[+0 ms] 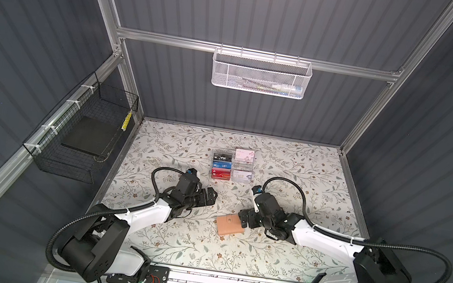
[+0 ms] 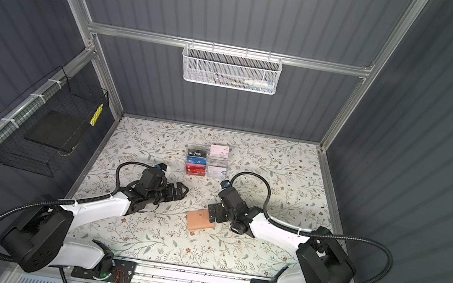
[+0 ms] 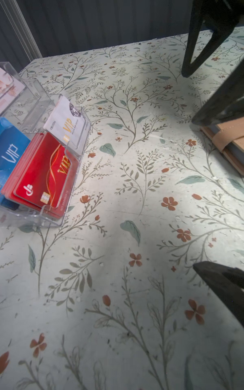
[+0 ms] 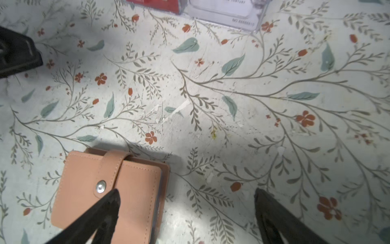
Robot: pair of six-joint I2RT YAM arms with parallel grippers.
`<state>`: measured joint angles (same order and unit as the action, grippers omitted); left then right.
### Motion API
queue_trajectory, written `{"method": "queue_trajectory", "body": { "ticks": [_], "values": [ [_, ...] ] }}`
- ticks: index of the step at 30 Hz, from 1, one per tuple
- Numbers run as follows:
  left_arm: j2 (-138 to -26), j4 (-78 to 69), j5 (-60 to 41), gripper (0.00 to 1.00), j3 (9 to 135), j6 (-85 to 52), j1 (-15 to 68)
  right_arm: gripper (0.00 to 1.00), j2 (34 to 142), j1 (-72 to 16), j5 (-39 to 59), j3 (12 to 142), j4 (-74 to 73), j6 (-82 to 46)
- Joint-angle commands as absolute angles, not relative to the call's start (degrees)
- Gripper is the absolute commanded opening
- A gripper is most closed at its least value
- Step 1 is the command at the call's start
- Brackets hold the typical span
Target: Take the credit cards out of the card holder
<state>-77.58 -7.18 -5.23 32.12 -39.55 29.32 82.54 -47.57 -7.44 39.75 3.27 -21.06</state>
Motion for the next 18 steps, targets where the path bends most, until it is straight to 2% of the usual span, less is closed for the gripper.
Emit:
{"method": "queue_trajectory", "body": {
  "ticks": [1,7,18],
  "values": [
    [-77.6,-9.7,-7.1,1.00,31.0,-40.8,29.7,0.99,82.6,-50.3,-10.5,40.1,3.4,-19.4],
    [-76.5,-10.4,-8.2,1.00,29.3,-41.1,29.7,0.99,82.7,-54.8,-12.2,41.3,5.4,-20.0],
    [-75.2,-11.4,-8.8,1.00,27.4,-41.0,29.7,0.99,91.7,-57.5,-14.7,46.1,7.7,-20.5]
  ]
}}
